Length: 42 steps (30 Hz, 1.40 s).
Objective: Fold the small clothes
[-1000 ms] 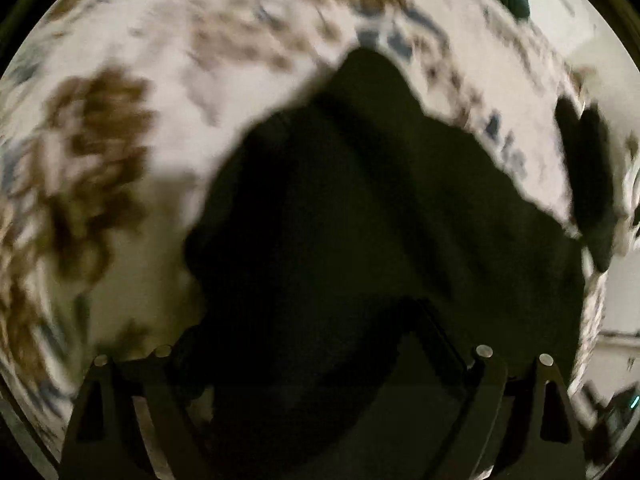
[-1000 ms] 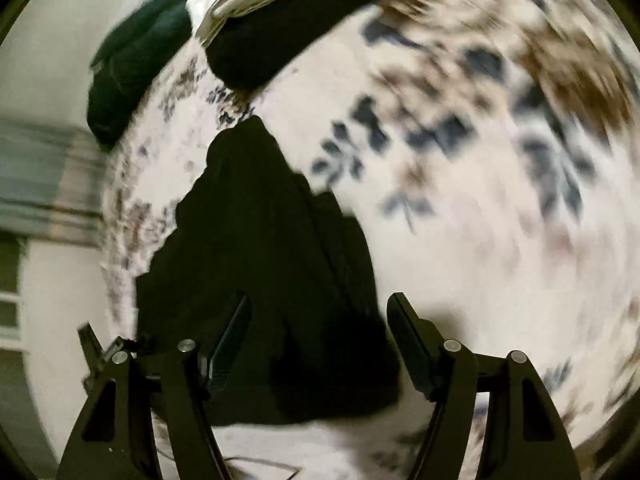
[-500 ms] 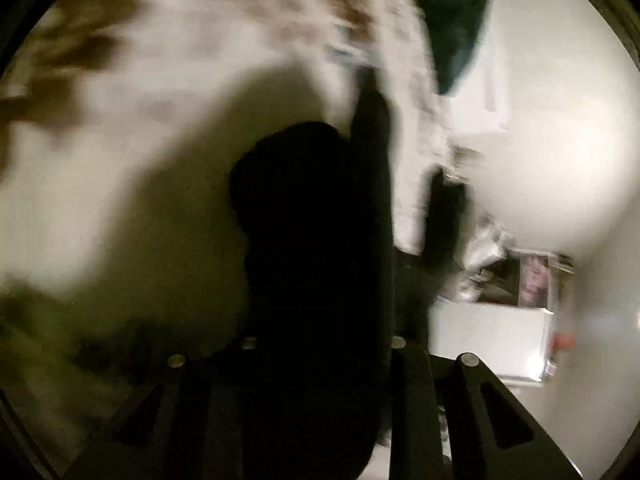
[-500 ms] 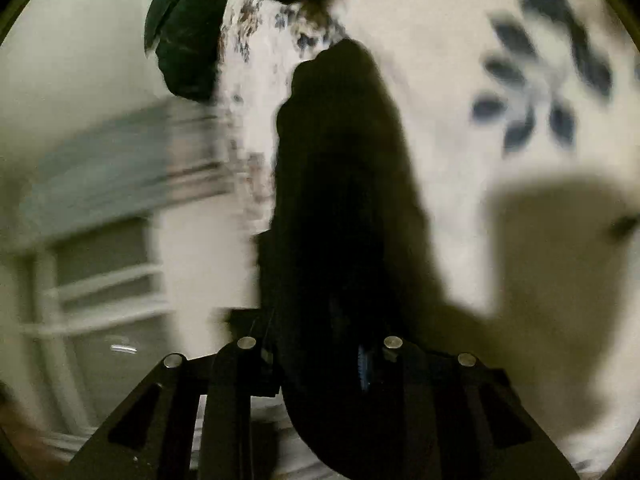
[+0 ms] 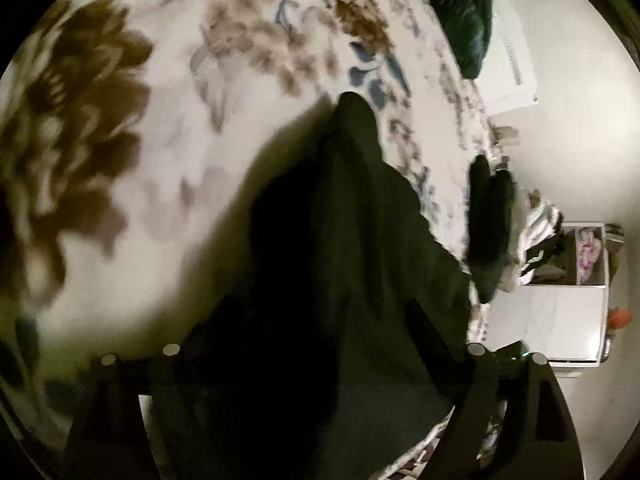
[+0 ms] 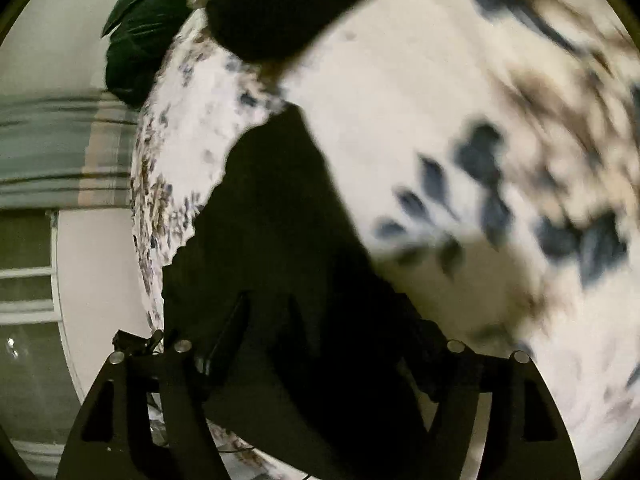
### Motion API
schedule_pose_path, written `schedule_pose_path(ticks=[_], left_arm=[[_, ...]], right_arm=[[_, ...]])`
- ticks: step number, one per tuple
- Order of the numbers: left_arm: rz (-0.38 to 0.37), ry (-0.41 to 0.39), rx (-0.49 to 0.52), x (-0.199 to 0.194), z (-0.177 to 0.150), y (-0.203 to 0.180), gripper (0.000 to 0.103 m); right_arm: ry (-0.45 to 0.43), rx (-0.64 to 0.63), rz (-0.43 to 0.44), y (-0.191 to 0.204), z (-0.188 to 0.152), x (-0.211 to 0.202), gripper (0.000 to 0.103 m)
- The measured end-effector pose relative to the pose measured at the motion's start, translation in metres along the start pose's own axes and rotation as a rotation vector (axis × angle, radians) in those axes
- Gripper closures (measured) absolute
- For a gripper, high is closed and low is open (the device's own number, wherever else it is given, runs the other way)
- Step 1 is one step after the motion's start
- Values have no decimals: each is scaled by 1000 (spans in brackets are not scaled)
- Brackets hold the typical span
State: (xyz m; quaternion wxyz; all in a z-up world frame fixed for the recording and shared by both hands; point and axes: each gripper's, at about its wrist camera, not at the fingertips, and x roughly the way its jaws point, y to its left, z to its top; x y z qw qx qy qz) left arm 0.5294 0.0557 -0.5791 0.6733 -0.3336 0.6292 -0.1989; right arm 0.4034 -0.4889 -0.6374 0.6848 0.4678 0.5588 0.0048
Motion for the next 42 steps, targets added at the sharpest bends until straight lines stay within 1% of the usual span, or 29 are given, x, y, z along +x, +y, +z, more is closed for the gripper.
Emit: schedule_pose_path(ticks=[3, 4, 5, 6, 7, 8, 11, 12, 13, 14, 16, 19, 21, 22, 24, 25, 26, 28, 29, 30, 32, 33, 34, 37, 38, 39, 40, 41, 42], left_arm=[[2, 9, 10, 14, 5, 3, 24], [-25, 3, 15, 13, 4, 0, 37], [-69, -5, 13, 9, 6, 0, 47], [-92, -21, -9, 7, 7, 4, 57], [-93, -25, -55, 5, 10, 15, 57], [-82, -24, -78, 4, 12, 22, 57], [-56, -18, -77, -4, 16, 20, 56], [-26, -19, -48, -8, 16, 11, 50], [-3, -26, -5, -14, 15, -1, 35], [21, -33, 39, -17, 16, -14, 25], [59, -34, 108, -17, 22, -27, 25], [144, -23, 170, 3, 41, -41, 24], [173, -7, 178, 18, 52, -39, 26], [183, -9, 194, 24, 54, -41, 27], [224, -15, 240, 30, 53, -45, 49], [234, -31, 258, 27, 54, -45, 77], [239, -58, 271, 21, 53, -46, 83], [245, -122, 288, 4, 52, -43, 85], [247, -136, 279, 0, 54, -40, 85], [210, -115, 227, 1, 61, -29, 84], [223, -107, 179, 3, 67, -20, 81], [236, -100, 188, 3, 67, -24, 80], [257, -98, 196, 2, 65, -29, 77], [322, -127, 239, -14, 48, -59, 77], [352, -153, 266, -20, 39, -70, 71], [395, -179, 300, -28, 25, -85, 65], [422, -195, 320, -33, 13, -95, 51], [451, -221, 338, -38, 0, -105, 46], [487, -253, 368, -42, -22, -117, 30]], right_arm=[[44, -19, -49, 3, 21, 23, 28], [58, -16, -58, 8, 20, 32, 42], [66, -12, -42, 8, 22, 36, 72], [63, -17, 1, 12, 21, 34, 81], [48, -30, 66, 19, 22, 32, 84], [30, -56, 90, 23, 19, 25, 85], [-6, -4, -37, -5, 20, 16, 85], [9, 7, -58, -13, 21, 17, 85], [27, 13, -61, -14, 22, 19, 82], [34, 11, -57, -13, 23, 18, 75], [9, -21, -81, -1, 27, 5, 67], [-66, -47, -77, 14, 35, -8, 36], [-70, -27, -108, 16, 45, -1, 36], [-62, -24, -113, 20, 45, 5, 36], [-81, -42, -149, 30, 53, 26, 63], [-97, -67, -177, 37, 55, 32, 73], [-122, -93, -194, 44, 54, 31, 84], [-206, -127, -153, 56, 50, 16, 91], [-239, -138, -153, 59, 49, 9, 92], [-269, -133, -162, 57, 50, 4, 92], [-233, -103, -180, 52, 56, 19, 92], [-171, -69, -185, 43, 61, 31, 91], [-148, -54, -194, 41, 62, 37, 87], [-144, -38, -196, 45, 56, 23, 52], [-153, -54, -199, 51, 50, 18, 34], [-165, -80, -209, 58, 42, 11, 26], [-182, -110, -225, 64, 28, -3, 13], [-193, -127, -242, 69, 15, -13, 5], [-207, -139, -258, 72, -1, -23, 2]])
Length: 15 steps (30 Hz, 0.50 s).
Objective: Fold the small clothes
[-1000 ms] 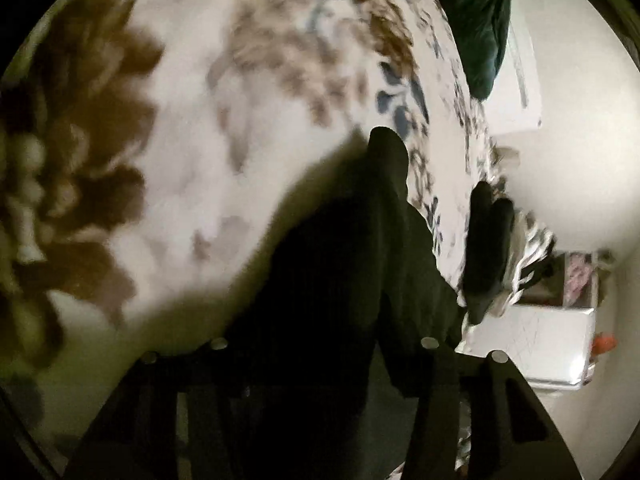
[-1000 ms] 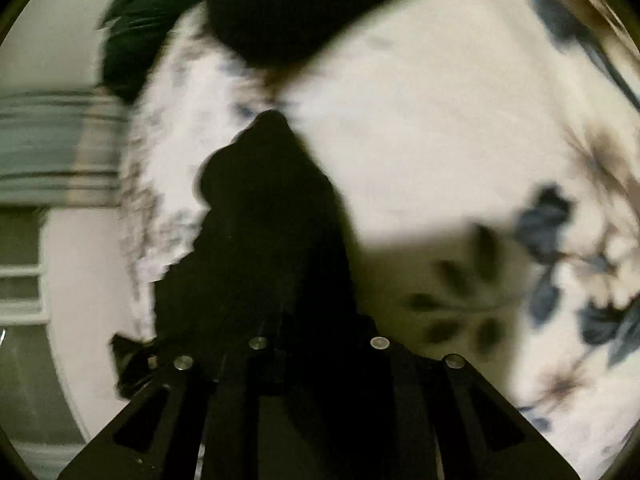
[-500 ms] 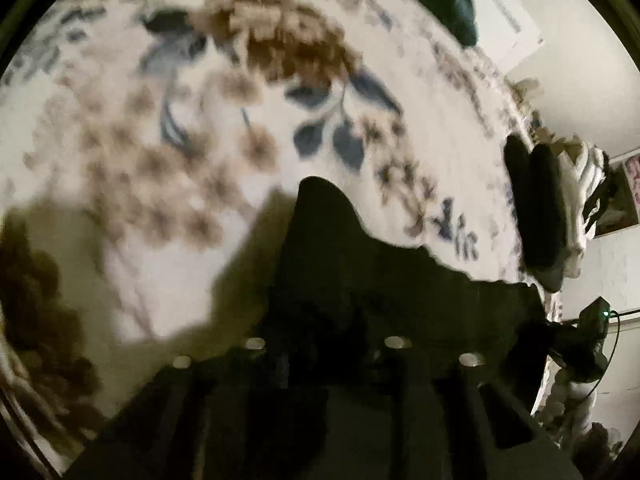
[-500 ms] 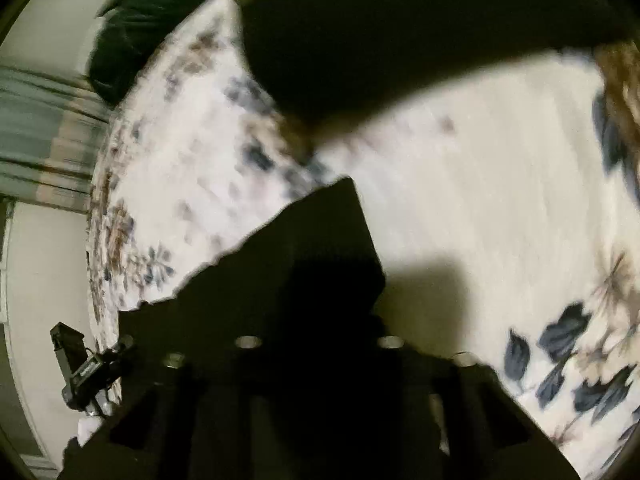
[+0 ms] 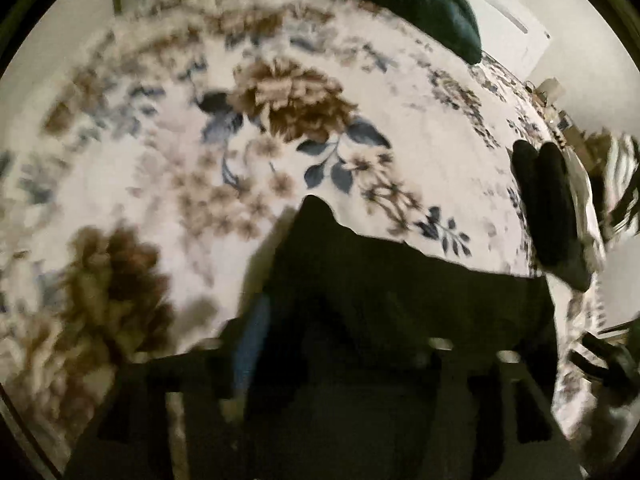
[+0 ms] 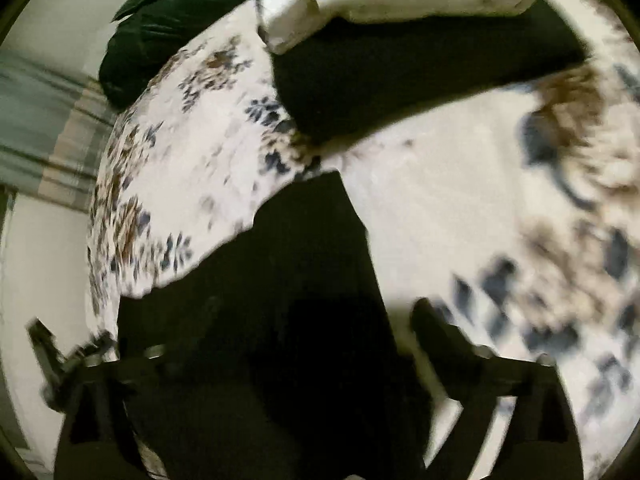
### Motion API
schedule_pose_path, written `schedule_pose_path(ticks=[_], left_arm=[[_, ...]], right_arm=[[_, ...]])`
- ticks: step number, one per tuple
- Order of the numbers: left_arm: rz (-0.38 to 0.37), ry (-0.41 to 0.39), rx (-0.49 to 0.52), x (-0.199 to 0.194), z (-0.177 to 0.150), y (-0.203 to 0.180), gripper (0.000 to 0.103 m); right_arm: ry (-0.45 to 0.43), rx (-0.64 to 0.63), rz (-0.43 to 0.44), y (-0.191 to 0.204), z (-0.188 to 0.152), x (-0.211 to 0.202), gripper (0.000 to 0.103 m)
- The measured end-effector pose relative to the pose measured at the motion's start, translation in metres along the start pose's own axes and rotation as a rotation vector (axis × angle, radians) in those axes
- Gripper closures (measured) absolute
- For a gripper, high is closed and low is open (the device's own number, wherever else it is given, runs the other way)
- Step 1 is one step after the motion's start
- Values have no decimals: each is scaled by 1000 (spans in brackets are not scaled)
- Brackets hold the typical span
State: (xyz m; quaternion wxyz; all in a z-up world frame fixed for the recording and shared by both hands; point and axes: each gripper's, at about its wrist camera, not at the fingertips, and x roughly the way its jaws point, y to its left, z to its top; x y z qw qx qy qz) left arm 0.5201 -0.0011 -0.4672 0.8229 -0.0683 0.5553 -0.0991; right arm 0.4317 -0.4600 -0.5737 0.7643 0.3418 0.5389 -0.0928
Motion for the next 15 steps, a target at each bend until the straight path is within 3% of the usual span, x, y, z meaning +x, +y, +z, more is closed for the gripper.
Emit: schedule_pose_path(ticks=[1, 4, 8, 11, 15], left_arm=[[19, -11, 24, -8, -11, -9, 20], [80, 16, 82, -22, -55, -41, 12], [75, 153, 95, -3, -117, -70, 11], [101, 250, 104, 23, -150, -82, 11], [158, 225, 111, 43, -161, -88, 2]], right_arm=[[-11, -5, -14, 0, -14, -13, 0], [-9, 26, -42, -7, -68, -41, 0], [24, 171, -10, -35, -128, -48, 0], [74, 334, 60, -58, -167, -24, 0], [78, 499, 247, -87, -194, 16, 0]])
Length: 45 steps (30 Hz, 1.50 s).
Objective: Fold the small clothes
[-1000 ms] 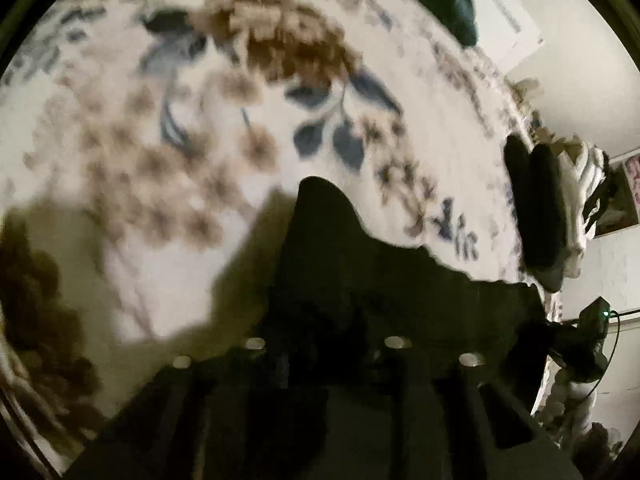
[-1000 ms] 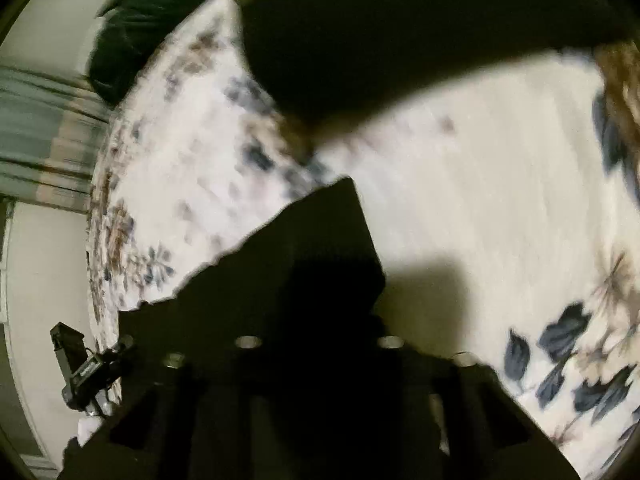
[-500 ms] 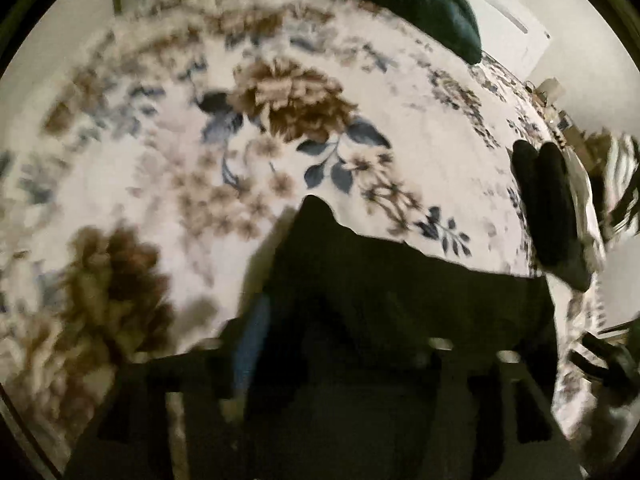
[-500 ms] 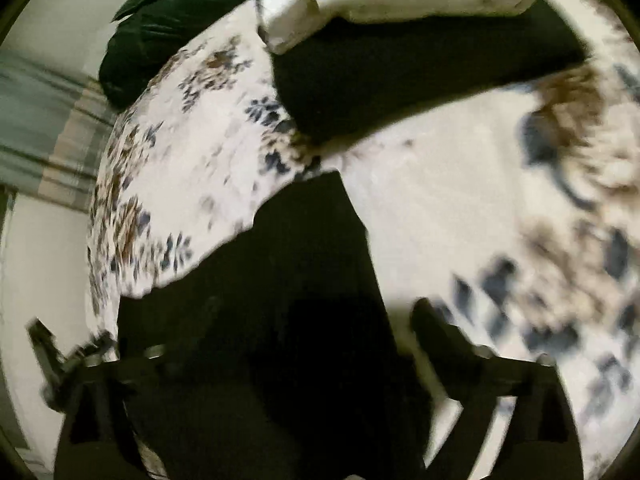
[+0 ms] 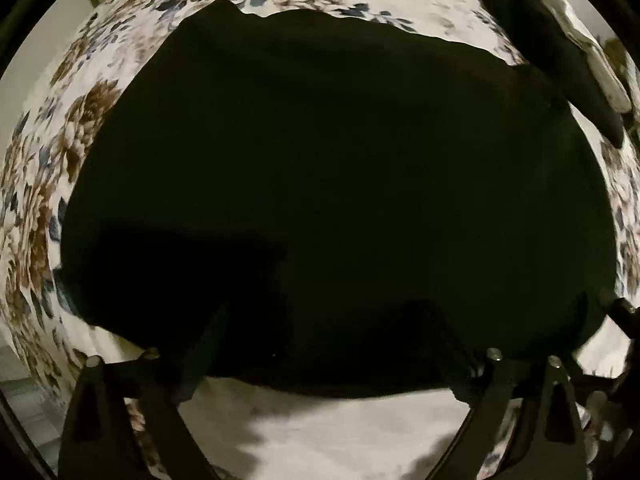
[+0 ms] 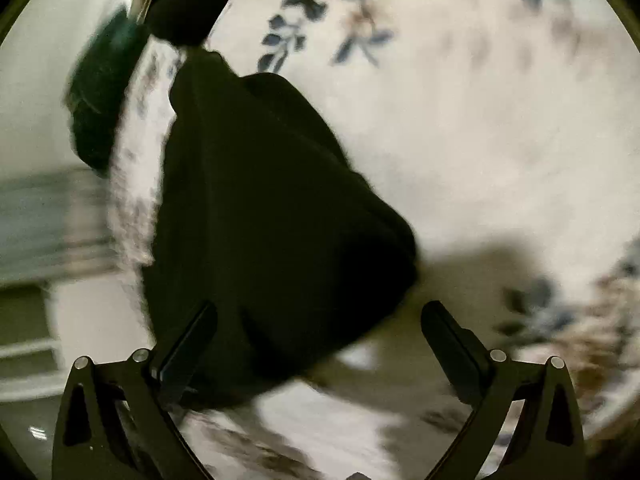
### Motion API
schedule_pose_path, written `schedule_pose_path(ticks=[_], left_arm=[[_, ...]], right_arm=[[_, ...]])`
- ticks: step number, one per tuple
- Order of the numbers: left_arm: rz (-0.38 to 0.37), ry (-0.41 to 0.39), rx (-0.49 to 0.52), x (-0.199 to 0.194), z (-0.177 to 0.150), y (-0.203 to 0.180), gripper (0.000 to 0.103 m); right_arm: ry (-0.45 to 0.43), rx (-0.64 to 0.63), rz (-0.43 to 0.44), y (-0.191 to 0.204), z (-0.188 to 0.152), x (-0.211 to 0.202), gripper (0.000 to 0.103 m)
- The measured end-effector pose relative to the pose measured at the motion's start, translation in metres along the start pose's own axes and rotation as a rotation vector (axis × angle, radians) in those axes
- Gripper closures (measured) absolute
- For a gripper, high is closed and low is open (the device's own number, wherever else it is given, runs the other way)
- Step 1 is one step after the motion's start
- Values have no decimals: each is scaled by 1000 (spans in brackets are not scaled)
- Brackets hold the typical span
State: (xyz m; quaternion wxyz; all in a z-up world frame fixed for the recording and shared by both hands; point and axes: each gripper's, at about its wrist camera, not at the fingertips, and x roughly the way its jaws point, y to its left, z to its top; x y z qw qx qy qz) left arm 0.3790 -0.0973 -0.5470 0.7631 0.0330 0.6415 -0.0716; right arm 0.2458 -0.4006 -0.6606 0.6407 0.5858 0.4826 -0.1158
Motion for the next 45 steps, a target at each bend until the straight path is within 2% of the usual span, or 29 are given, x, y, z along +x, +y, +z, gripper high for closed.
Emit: schedule_pose_path(ticks=[4, 7, 9, 14, 19, 22, 24, 26, 27, 29, 31, 33, 36, 37, 38, 39, 40, 41, 45], left_arm=[[5, 8, -11, 13, 11, 0, 0], [17, 13, -10, 22, 19, 0, 0], [16, 17, -14, 26, 24, 1, 0], [3, 9, -27, 34, 31, 6, 0], [14, 39, -42, 38, 43, 7, 0], [20, 52, -48, 39, 49, 8, 0], [17, 55, -46, 37, 50, 9, 0], [11, 56, -34, 36, 52, 9, 0], [7, 57, -23, 35, 53, 10, 0], [1, 55, -12, 35, 54, 11, 0], [0, 59, 0, 37, 57, 11, 0], [3, 63, 11, 38, 60, 11, 0], [4, 60, 26, 36, 64, 11, 0], [9, 53, 35, 34, 65, 10, 0], [15, 44, 44, 31, 65, 9, 0], [24, 29, 62, 25, 66, 9, 0], [49, 12, 73, 21, 66, 8, 0], [74, -6, 84, 16, 66, 9, 0], [78, -9, 95, 14, 59, 13, 0]], right_arm=[[-61, 77, 119, -24, 7, 23, 0], [-107, 132, 217, -29, 1, 19, 0], [-119, 119, 277, -26, -8, 14, 0], [-140, 122, 241, -30, -19, 26, 0], [-117, 26, 121, -15, -29, 36, 0], [-110, 49, 138, -21, -40, 36, 0], [-105, 107, 211, -26, -44, 38, 0], [-115, 159, 339, -26, -48, 40, 0], [-133, 165, 406, -22, -50, 39, 0], [-173, 135, 468, -10, -52, 37, 0], [-185, 106, 373, -2, -52, 46, 0], [-176, 148, 311, -11, -49, 62, 2], [-196, 166, 319, -15, -52, 65, 4], [-203, 163, 309, -13, -55, 64, 11], [-212, 162, 276, -13, -59, 62, 28], [-215, 172, 241, -15, -62, 62, 35], [-222, 187, 229, -20, -65, 60, 48], [-231, 200, 220, -17, -68, 62, 55], [-253, 177, 191, -11, -73, 65, 57]])
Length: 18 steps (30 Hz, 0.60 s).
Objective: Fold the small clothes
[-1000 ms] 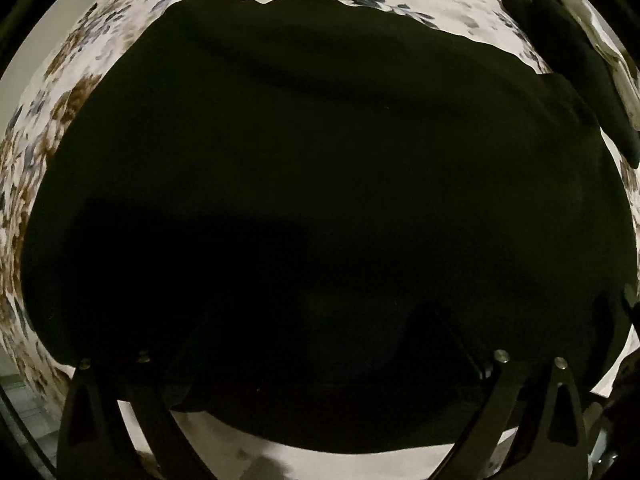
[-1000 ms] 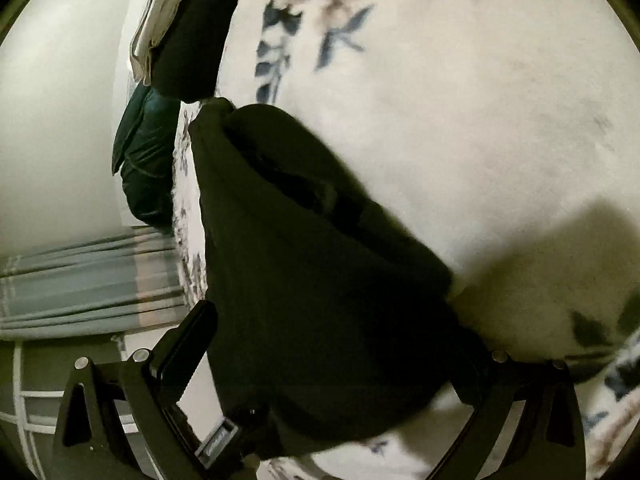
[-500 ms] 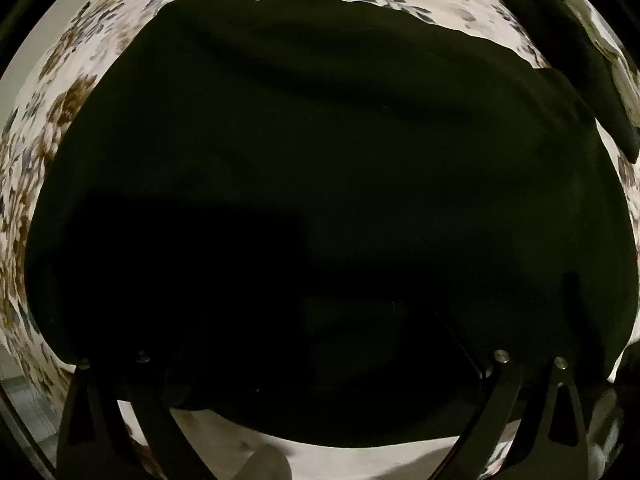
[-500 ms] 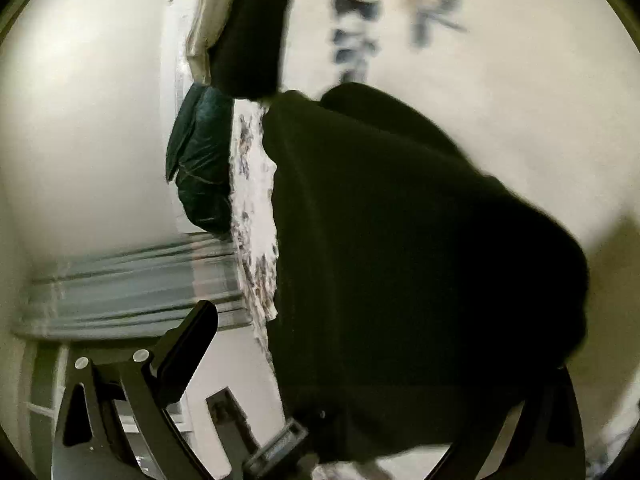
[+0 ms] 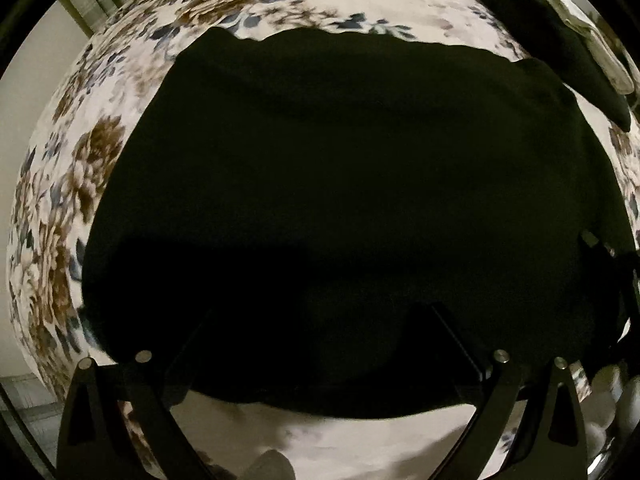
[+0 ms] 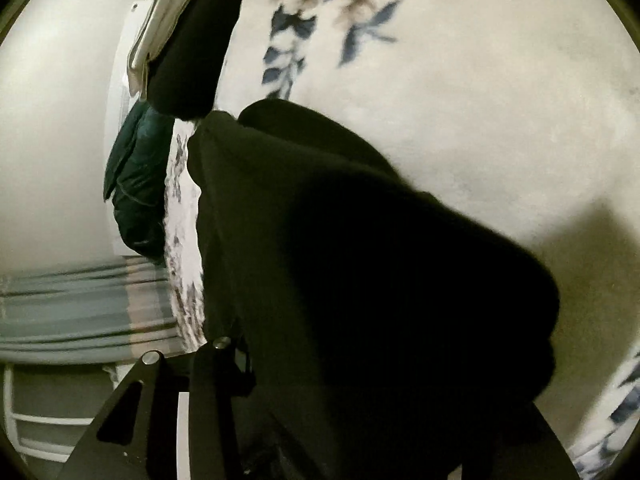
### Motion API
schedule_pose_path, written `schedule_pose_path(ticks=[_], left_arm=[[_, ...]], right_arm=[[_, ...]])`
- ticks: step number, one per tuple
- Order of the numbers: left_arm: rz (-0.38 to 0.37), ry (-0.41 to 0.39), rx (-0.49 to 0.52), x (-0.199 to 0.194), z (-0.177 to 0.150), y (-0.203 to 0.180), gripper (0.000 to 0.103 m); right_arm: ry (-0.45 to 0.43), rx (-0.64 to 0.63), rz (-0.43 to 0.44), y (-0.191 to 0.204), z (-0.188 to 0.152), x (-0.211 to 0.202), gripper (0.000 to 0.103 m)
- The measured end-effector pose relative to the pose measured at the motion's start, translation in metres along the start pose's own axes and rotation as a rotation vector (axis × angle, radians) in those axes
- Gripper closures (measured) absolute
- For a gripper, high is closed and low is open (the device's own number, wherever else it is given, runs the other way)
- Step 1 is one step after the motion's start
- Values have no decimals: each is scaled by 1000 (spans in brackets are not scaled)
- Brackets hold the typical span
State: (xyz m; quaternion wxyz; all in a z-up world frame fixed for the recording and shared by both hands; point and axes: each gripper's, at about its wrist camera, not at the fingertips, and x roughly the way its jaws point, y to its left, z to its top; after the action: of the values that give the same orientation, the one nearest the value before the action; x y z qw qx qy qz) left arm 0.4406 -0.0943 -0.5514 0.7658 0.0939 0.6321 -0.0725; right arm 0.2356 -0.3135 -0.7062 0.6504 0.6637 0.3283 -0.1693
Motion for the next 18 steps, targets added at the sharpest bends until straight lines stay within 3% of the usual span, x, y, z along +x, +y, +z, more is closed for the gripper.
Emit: schedule_pose_path(ticks=[2, 6, 9, 11, 14, 18], left_arm=[[-9, 7, -3, 3, 2, 2, 0], [-25, 3, -1, -3, 4, 12, 0], [-42, 7, -16, -16, -26, 12, 0], [-52, 7, -43, -28, -33, 9, 0], [-74, 7, -113, -42, -37, 36, 0], [-73, -7, -229, -59, -52, 82, 0]], right_arm=[[18, 21, 2, -1, 3, 5, 50], [1, 82, 22, -1, 13, 10, 47], [-52, 43, -31, 11, 7, 9, 58], [-82, -12, -67, 17, 10, -2, 64], [-128, -147, -144, 59, -3, -11, 68], [-170, -427, -249, 127, -34, -16, 74]])
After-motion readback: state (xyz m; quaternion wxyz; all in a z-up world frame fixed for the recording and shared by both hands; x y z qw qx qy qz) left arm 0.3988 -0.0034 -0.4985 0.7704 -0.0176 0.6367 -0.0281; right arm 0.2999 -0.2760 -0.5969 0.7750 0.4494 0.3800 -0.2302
